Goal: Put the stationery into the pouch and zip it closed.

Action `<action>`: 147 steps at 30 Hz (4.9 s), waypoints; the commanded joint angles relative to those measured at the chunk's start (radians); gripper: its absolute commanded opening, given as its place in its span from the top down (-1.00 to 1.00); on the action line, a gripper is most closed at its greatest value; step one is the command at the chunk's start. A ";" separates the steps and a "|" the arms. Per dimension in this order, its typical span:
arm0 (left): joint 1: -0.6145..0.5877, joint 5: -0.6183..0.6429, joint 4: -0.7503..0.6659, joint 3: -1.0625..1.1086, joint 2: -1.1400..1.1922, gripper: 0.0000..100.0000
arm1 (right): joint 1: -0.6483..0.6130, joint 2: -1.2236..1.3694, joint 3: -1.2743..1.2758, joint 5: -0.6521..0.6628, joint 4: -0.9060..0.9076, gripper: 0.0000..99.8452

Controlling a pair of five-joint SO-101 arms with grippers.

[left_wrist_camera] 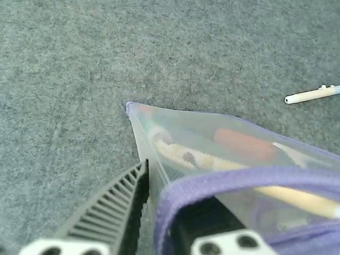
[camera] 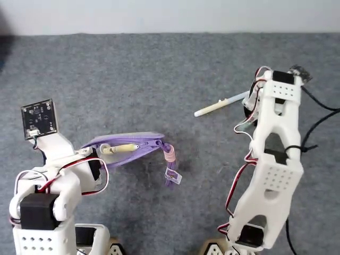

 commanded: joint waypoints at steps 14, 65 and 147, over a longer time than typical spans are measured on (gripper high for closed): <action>0.009 0.012 -0.023 -0.025 0.002 0.97 | -0.108 -0.458 -0.034 0.218 0.335 0.99; 0.002 0.012 -0.023 -0.027 0.000 0.97 | -1.178 -1.936 1.540 0.442 -0.969 0.98; 0.009 0.008 -0.023 -0.025 0.002 0.97 | -0.189 0.243 -0.493 0.020 -0.157 0.63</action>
